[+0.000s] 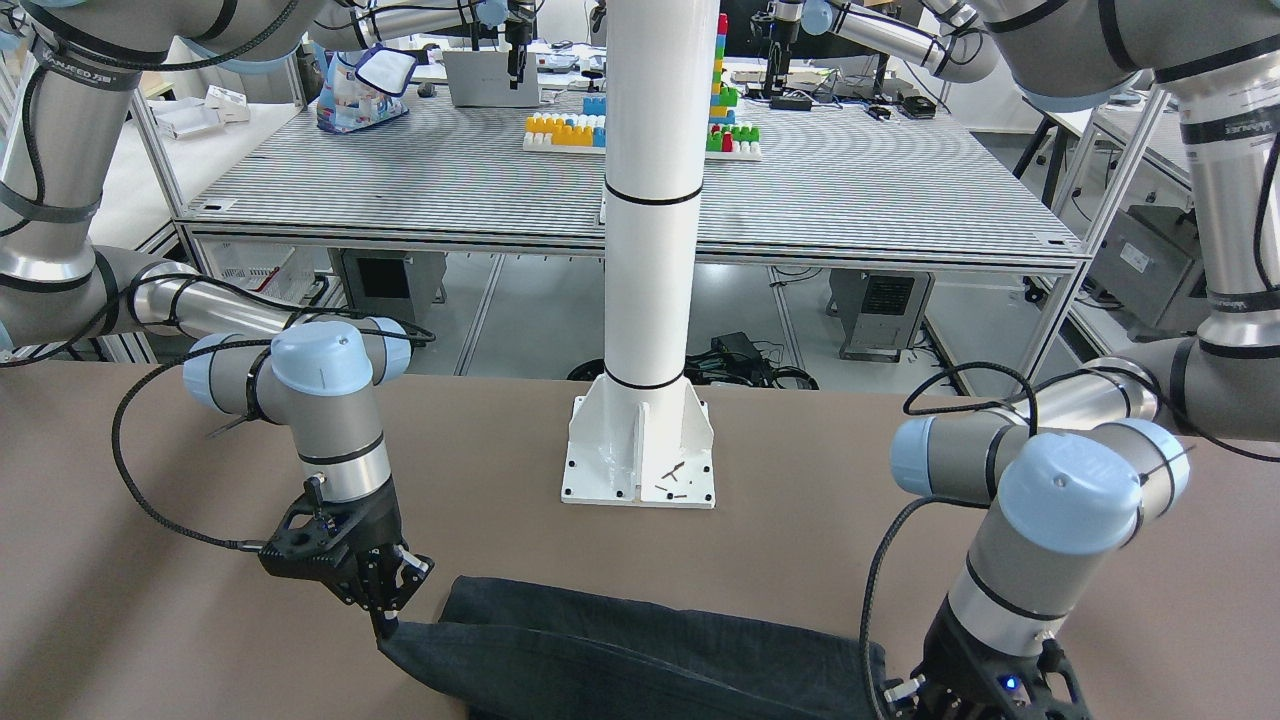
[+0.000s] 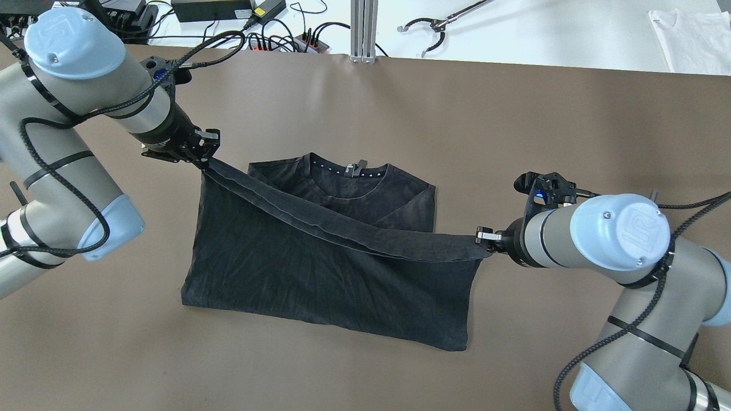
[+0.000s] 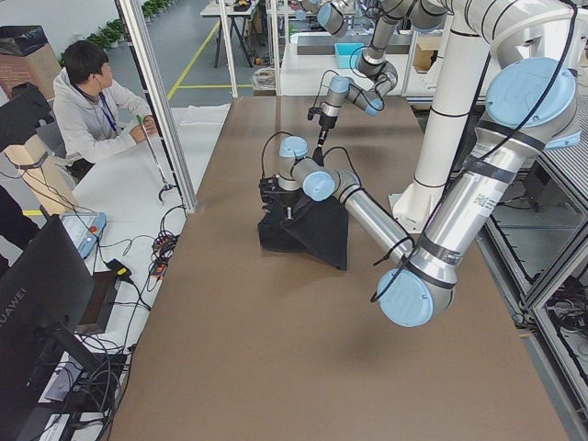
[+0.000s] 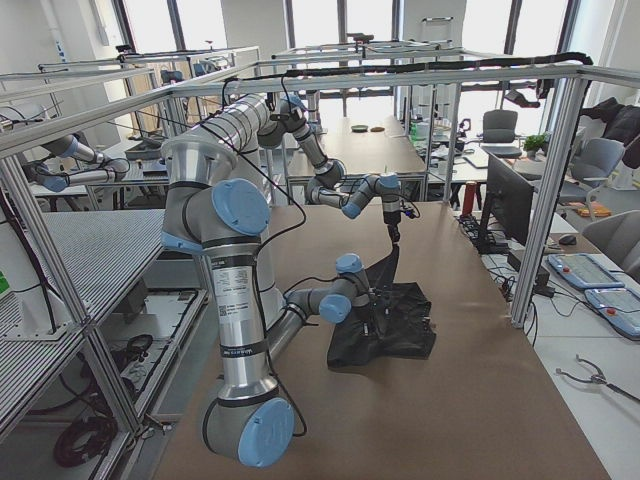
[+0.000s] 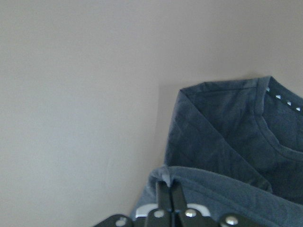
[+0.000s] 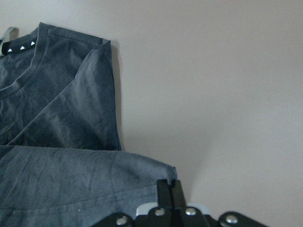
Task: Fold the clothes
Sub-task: 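Lower the hem onto the shirt near the collar with both grippers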
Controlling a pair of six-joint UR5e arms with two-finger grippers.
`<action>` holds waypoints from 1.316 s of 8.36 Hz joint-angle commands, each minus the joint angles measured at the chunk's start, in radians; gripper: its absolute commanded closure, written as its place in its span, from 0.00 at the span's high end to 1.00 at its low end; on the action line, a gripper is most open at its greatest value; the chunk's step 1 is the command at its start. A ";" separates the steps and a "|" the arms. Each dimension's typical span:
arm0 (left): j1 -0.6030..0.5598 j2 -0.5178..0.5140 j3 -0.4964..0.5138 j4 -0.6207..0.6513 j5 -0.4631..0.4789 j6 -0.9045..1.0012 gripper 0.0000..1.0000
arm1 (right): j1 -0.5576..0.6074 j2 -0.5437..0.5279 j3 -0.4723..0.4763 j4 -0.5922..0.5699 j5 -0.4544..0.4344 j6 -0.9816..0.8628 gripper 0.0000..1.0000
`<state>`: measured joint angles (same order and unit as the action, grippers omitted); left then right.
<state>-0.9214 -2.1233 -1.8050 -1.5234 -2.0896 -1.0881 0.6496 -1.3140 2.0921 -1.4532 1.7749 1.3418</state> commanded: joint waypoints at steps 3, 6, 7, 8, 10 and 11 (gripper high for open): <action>-0.013 -0.093 0.402 -0.300 0.063 0.050 0.00 | 0.022 0.076 -0.282 0.184 -0.072 -0.048 0.00; 0.006 -0.101 0.454 -0.363 0.069 0.050 0.00 | 0.021 0.079 -0.291 0.192 -0.072 -0.056 0.03; 0.013 -0.101 0.455 -0.363 0.069 0.050 0.00 | 0.022 0.079 -0.291 0.192 -0.072 -0.056 0.02; 0.016 -0.101 0.455 -0.365 0.069 0.050 0.00 | 0.021 0.079 -0.296 0.194 -0.072 -0.056 0.05; 0.025 -0.116 0.455 -0.365 0.069 0.048 0.00 | 0.021 0.102 -0.314 0.194 -0.081 -0.055 0.20; 0.030 -0.116 0.455 -0.363 0.069 0.050 0.00 | 0.021 0.122 -0.339 0.194 -0.092 -0.055 0.23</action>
<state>-0.9008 -2.2345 -1.3505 -1.8873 -2.0203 -1.0391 0.6706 -1.2208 1.7855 -1.2596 1.6976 1.2867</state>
